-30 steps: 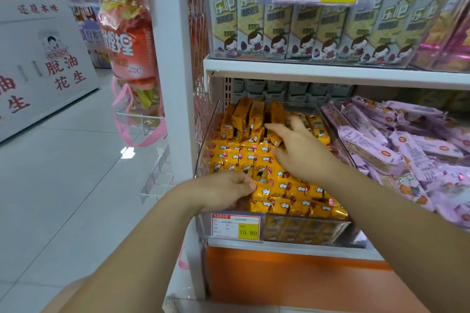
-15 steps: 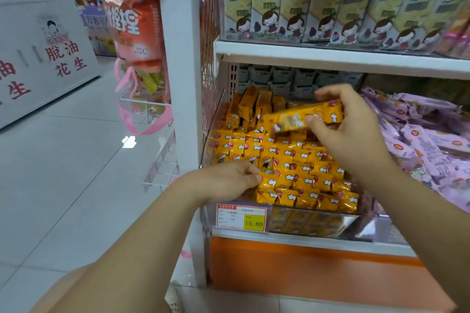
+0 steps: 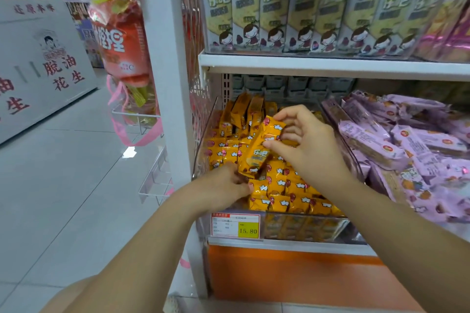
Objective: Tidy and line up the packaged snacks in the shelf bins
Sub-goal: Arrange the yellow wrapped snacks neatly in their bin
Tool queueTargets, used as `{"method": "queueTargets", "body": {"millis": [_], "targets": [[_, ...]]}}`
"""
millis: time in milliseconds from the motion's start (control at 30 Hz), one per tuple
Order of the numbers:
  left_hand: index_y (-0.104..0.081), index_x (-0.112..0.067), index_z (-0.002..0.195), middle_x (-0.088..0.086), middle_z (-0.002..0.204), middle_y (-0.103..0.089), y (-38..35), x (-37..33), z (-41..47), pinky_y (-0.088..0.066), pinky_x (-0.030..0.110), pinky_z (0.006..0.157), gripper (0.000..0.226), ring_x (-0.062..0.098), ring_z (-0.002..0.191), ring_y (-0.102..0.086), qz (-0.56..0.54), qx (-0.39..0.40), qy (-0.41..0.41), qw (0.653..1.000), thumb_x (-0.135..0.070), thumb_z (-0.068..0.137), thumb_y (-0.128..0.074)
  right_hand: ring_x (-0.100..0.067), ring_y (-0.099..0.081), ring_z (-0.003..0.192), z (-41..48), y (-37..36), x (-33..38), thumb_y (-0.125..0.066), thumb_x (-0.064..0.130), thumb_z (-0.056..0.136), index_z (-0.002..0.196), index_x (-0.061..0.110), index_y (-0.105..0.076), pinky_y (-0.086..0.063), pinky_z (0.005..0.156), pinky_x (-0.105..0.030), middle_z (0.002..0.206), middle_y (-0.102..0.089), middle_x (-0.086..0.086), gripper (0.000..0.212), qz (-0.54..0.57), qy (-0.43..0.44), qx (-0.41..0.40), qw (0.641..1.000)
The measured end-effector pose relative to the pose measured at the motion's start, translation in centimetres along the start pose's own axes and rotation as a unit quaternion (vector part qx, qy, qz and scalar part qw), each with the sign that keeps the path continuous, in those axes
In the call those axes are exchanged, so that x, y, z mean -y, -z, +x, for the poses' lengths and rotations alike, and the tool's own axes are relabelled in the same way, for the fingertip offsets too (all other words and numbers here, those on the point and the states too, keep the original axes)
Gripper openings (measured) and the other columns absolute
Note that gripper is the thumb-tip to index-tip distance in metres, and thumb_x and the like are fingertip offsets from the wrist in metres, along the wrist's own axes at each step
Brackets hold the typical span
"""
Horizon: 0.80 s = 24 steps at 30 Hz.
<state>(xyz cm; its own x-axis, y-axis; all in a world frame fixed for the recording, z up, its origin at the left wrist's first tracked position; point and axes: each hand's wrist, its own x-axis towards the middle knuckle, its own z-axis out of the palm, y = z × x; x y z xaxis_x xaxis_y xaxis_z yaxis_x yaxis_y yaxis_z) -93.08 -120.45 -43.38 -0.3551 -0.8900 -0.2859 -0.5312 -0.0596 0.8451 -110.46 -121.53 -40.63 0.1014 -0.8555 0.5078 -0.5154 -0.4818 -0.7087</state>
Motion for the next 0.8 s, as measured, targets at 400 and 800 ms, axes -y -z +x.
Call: {"method": "queueTargets", "body": {"millis": [400,800], "targets": [[-0.034,-0.026,0.143,-0.01,0.094,-0.065,-0.2,-0.6,-0.8,-0.053,0.031,0.089,0.044,0.016,0.095,-0.067,0.018,-0.001,-0.02,1.0,-0.017,0.101,-0.042,-0.004,-0.057,0.093,-0.2,-0.3,-1.0,-0.057,0.019,0.093,0.105,0.023,-0.07,-0.047,0.084,-0.021,0.105,-0.068,0.006,0.018,-0.228,0.001,0.278,0.933],[-0.036,-0.027,0.139,-0.016,0.099,-0.058,0.1,-0.7,-0.4,-0.051,0.037,0.094,0.04,0.016,0.099,-0.064,-0.003,0.01,-0.006,1.0,-0.013,0.101,-0.04,-0.032,-0.045,0.122,1.9,-0.2,-3.0,-0.039,0.026,0.1,0.136,0.028,-0.047,-0.043,0.094,-0.042,0.144,-0.031,-0.012,0.037,-0.458,-0.054,0.148,0.875]]}}
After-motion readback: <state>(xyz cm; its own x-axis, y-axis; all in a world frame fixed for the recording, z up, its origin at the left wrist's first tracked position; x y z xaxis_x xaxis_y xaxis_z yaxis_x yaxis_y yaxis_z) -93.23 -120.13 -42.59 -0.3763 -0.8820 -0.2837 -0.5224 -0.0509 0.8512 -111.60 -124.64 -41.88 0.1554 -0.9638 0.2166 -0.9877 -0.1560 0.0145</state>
